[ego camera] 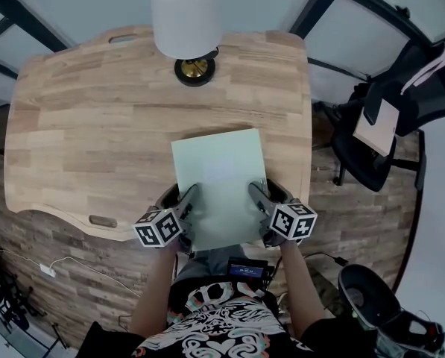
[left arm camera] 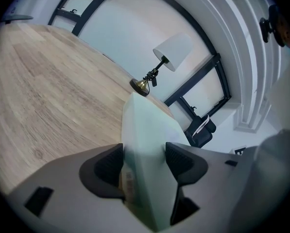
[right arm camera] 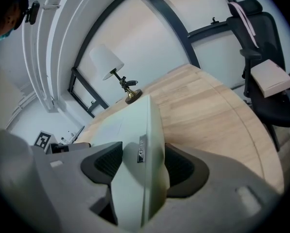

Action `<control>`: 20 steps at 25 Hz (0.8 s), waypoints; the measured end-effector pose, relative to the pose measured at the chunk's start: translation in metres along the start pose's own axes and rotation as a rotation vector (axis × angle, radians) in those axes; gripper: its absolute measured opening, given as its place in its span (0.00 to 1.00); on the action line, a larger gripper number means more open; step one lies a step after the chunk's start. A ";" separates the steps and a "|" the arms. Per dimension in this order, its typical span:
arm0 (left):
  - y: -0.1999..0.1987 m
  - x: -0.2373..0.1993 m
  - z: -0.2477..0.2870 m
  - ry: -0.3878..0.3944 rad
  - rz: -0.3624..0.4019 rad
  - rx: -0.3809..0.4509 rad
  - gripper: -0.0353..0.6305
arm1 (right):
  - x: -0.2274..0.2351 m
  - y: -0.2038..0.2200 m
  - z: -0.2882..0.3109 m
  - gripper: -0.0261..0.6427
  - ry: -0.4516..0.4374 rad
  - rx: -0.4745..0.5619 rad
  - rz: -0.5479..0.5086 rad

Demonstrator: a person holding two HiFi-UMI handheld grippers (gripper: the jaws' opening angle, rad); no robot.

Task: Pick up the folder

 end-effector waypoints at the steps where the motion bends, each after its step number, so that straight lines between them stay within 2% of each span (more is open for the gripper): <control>1: -0.001 0.000 0.000 -0.003 0.002 0.007 0.45 | -0.001 0.001 0.000 0.43 0.003 0.004 0.006; 15: -0.012 0.003 -0.003 -0.023 0.009 0.003 0.45 | -0.018 0.001 -0.001 0.41 0.068 -0.012 -0.017; 20: -0.018 0.008 -0.008 -0.008 0.023 0.025 0.45 | -0.026 0.000 -0.010 0.41 0.071 0.028 -0.005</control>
Point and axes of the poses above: the fingertips, and each gripper's own axes: z forward along the fingers, x to its right, y out of its underside, the point moved 9 cm from there along -z, backward along the fingers, and after that the axes turned 1 degree about y, right-handed, at the moved point
